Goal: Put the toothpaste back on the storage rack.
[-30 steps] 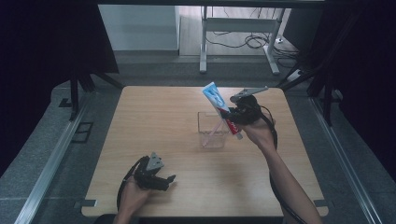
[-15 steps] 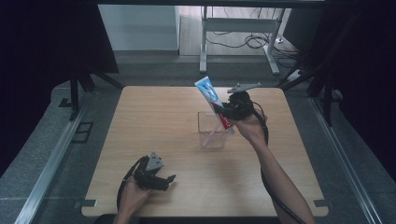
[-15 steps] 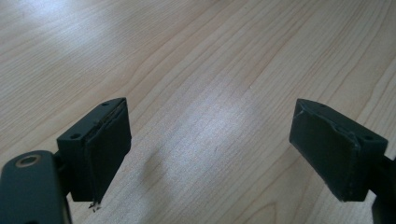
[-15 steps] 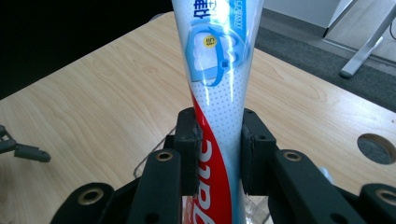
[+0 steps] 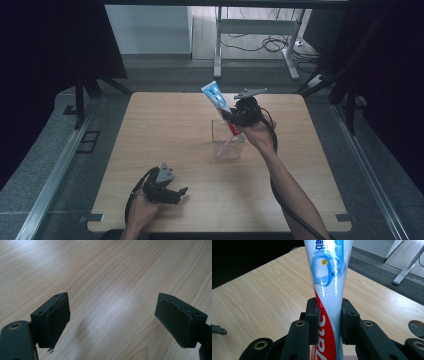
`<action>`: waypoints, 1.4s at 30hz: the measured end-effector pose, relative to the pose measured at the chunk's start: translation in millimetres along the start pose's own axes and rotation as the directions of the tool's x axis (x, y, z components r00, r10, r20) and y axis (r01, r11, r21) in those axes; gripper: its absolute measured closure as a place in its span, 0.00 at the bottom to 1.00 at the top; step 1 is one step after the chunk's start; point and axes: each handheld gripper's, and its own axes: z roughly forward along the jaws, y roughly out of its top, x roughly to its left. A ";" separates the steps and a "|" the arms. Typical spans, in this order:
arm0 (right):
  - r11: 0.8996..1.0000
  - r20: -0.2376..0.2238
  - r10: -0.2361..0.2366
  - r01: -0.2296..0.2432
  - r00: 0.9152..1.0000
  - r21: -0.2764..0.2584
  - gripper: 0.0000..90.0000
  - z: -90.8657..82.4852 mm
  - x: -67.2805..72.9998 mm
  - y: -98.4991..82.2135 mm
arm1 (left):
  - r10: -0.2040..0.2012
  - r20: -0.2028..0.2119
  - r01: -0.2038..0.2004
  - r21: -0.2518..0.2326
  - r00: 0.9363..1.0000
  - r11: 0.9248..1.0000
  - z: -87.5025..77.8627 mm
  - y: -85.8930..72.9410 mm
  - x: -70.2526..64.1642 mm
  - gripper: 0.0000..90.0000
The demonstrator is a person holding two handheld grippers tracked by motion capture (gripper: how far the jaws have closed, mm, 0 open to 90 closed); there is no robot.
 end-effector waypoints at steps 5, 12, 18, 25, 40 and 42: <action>1.000 0.005 -0.010 0.010 1.000 0.002 0.81 8.9 0.1 -3.6 | 0.001 0.003 -0.001 -0.001 1.000 1.000 0.2 0.0 -0.2 0.14; 1.000 0.007 -0.014 0.014 1.000 0.011 0.81 19.2 -2.3 -9.6 | 0.002 0.007 -0.002 0.003 1.000 1.000 1.1 -0.1 -0.2 0.14; 0.999 0.007 -0.017 0.017 1.000 0.029 0.81 26.8 -3.0 -16.4 | 0.002 0.009 -0.002 0.004 1.000 1.000 1.4 -0.3 0.0 0.14; 0.999 0.009 -0.022 0.022 1.000 0.050 0.81 33.2 -2.5 -23.3 | 0.005 0.011 -0.005 0.007 1.000 1.000 2.2 0.0 -0.7 0.14; 0.996 -0.028 -0.045 0.047 0.999 0.079 0.80 39.2 0.5 -33.4 | 0.006 0.012 -0.006 0.013 1.000 1.000 3.0 -0.2 -0.9 0.14; 0.995 -0.033 -0.045 0.048 0.998 0.087 0.80 39.8 1.2 -34.9 | 0.009 0.013 -0.009 0.015 1.000 1.000 3.4 -0.1 -1.1 0.14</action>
